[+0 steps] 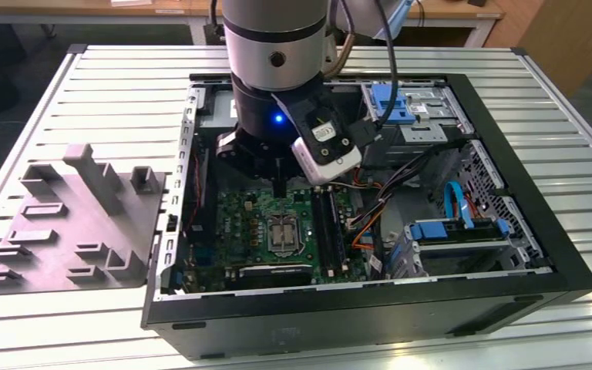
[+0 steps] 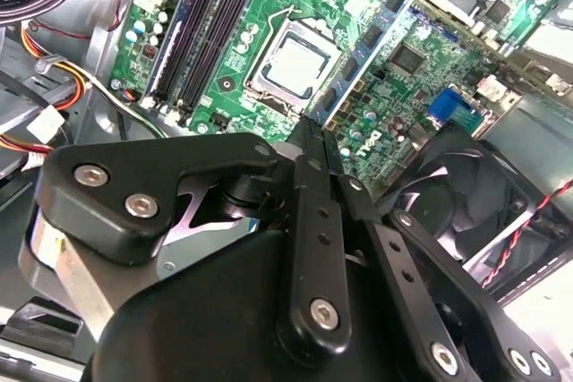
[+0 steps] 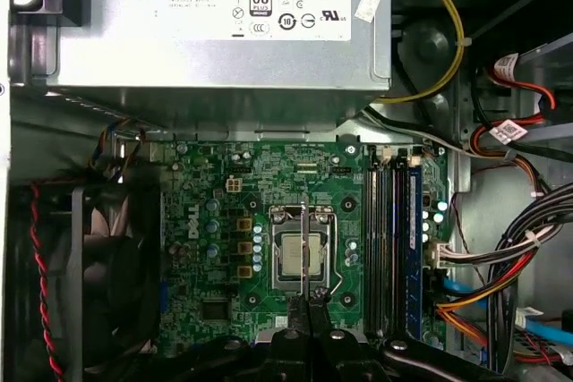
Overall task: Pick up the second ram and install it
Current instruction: 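Insert the second ram into the second slot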
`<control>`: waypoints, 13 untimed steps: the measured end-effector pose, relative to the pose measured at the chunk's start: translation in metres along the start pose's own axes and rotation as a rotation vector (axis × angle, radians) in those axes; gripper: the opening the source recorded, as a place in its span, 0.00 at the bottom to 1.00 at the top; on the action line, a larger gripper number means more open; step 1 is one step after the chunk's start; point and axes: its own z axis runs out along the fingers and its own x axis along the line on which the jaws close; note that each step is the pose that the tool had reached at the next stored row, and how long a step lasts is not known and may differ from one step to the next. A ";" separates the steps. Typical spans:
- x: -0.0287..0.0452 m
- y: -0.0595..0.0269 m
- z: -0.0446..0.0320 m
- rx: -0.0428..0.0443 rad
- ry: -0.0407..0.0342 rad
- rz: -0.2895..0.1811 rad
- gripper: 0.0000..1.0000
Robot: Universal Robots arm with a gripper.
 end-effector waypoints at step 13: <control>-0.0271 0.0003 0.0033 -0.0001 0.0000 0.000 0.12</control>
